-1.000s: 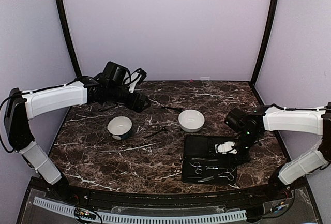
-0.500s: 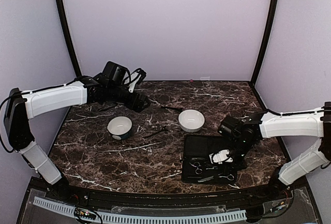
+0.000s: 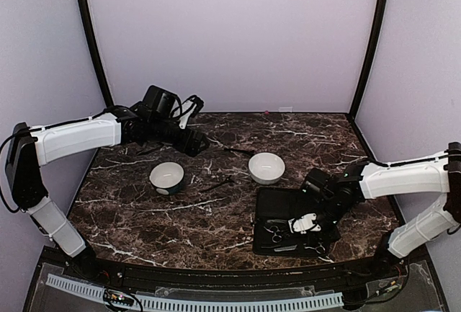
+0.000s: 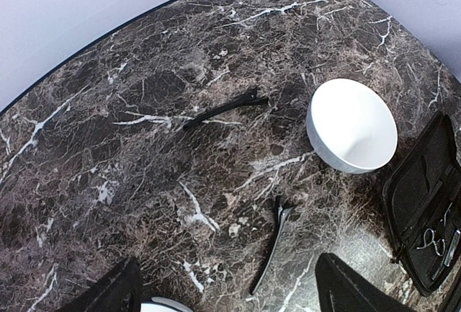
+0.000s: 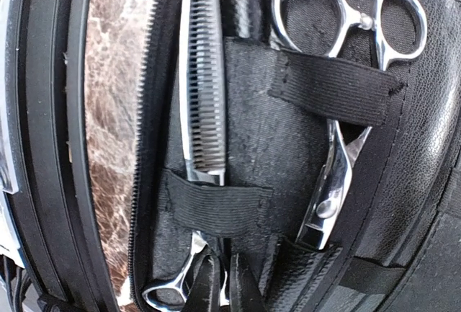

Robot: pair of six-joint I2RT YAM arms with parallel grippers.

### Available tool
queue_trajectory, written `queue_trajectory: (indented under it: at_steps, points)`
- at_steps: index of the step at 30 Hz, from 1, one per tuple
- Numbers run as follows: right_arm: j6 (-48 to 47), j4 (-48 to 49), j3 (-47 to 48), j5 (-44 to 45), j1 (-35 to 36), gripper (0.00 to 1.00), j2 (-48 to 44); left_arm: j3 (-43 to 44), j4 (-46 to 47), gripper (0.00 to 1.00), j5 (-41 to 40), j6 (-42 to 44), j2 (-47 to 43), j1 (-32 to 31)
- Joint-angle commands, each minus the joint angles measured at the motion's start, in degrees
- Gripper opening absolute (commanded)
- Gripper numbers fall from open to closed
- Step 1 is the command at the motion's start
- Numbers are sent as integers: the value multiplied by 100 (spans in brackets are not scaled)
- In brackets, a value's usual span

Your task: Sort the hair-cutting tools

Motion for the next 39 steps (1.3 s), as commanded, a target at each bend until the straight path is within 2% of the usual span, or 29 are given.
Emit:
queue_trajectory:
  at_steps: [1, 19, 29, 39]
  points:
    - [107, -51, -173, 255, 37, 0, -242, 154, -118, 85, 41, 62, 4, -42]
    - [-173, -425, -318, 546, -2, 0, -570, 158, -126, 87, 93, 115, 90, -51]
    - [-174, -622, -363, 674, -29, 0, -843, 167, -145, 99, 128, 98, 139, -50]
    - [-166, -562, -317, 596, -34, 0, -615, 181, -150, 99, 147, 115, 142, -86]
